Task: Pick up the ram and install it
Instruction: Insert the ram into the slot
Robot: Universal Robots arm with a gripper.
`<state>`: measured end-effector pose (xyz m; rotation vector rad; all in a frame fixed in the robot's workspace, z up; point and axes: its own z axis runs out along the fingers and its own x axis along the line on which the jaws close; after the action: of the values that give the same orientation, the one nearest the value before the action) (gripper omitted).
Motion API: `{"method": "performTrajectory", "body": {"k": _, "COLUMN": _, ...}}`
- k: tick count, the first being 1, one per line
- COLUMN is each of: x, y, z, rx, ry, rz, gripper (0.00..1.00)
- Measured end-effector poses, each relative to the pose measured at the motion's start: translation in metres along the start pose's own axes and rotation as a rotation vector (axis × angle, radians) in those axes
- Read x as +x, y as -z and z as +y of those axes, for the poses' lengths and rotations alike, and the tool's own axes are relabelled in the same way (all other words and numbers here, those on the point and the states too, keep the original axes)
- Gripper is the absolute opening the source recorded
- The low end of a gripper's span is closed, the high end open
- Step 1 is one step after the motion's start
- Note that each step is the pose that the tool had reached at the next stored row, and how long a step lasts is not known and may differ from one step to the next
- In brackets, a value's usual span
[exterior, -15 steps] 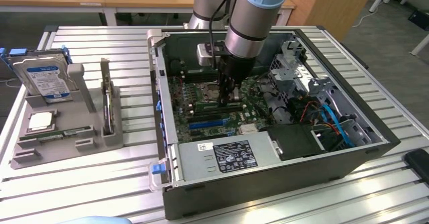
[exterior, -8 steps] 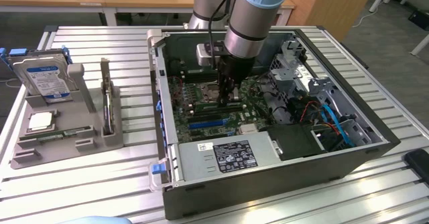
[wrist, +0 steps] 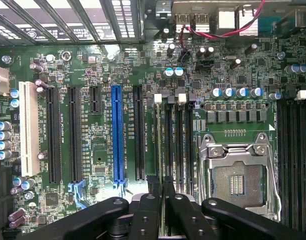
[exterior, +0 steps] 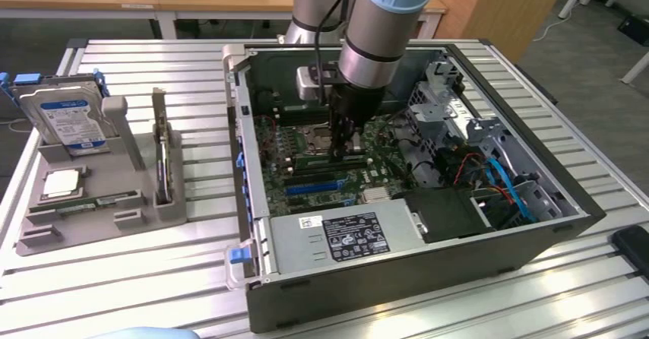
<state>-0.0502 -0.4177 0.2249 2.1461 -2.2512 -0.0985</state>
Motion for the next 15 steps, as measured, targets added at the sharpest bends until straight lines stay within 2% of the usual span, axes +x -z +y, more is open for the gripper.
{"method": "performTrajectory", "body": {"k": 15, "x": -0.0004, "y": -0.0003, "z": 0.0031, "rx": 0.0155, "ry": 0.000, "rz": 0.0016, "gripper": 0.13}}
